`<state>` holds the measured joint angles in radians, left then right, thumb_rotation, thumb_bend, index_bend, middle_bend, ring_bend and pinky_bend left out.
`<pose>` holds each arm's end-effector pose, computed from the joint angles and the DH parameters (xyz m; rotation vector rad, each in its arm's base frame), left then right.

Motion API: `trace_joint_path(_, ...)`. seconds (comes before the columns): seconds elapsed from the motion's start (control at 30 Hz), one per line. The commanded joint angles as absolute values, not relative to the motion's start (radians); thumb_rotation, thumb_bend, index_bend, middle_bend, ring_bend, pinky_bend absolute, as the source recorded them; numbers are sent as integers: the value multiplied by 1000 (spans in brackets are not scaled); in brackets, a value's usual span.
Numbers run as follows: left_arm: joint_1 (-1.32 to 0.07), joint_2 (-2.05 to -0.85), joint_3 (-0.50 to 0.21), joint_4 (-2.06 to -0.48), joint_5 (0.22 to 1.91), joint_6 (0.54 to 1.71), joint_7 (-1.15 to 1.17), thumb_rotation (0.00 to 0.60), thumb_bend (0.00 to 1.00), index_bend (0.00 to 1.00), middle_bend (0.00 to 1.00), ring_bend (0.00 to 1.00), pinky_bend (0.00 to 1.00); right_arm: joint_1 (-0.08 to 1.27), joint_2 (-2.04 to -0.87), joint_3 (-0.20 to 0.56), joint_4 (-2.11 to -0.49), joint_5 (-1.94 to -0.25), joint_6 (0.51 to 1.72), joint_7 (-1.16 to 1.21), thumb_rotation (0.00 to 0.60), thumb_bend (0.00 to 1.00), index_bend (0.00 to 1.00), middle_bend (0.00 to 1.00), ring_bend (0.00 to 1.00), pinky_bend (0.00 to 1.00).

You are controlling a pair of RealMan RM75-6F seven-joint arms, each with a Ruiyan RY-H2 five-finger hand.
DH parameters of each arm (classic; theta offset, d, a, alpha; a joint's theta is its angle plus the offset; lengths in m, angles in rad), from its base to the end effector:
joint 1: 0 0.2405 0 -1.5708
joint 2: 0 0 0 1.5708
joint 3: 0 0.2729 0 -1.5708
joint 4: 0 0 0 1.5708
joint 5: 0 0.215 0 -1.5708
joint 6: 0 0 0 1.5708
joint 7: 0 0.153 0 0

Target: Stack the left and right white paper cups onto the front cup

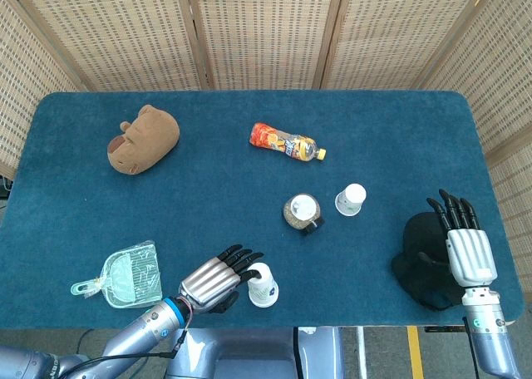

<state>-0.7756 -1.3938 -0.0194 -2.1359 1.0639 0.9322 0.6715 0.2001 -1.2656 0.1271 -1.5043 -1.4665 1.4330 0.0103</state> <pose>-0.0691 0.2260 -0.0153 -2.3446 -0.9820 -0.9168 -0.3117 -0.2461 0.1284 1.3808 -0.8789 1.0317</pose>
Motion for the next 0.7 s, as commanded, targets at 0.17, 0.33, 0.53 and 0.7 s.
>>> trace_joint_path(0.17, -797, -1389, -12, -2155, 1040, 940, 681, 600, 647, 240, 0, 0, 0, 201, -1261, 125, -1506, -1469, 1428, 24, 600, 76, 137, 0, 0, 0)
trace_joint_path(0.33, -782, -1389, -7, -2150, 1089, 971, 643, 600, 643, 236, 0, 0, 0, 200, -1257, 123, -1514, -1471, 1428, 31, 600, 69, 137, 0, 0, 0)
trace_joint_path(0.53, -787, -1381, 7, -2132, 1083, 965, 634, 600, 644, 233, 0, 0, 0, 201, -1257, 121, -1517, -1474, 1427, 25, 600, 69, 137, 0, 0, 0)
trace_joint_path(0.7, -780, -1385, 9, -2133, 1098, 983, 617, 600, 636, 224, 0, 0, 0, 200, -1256, 123, -1517, -1469, 1427, 29, 600, 70, 137, 0, 0, 0)
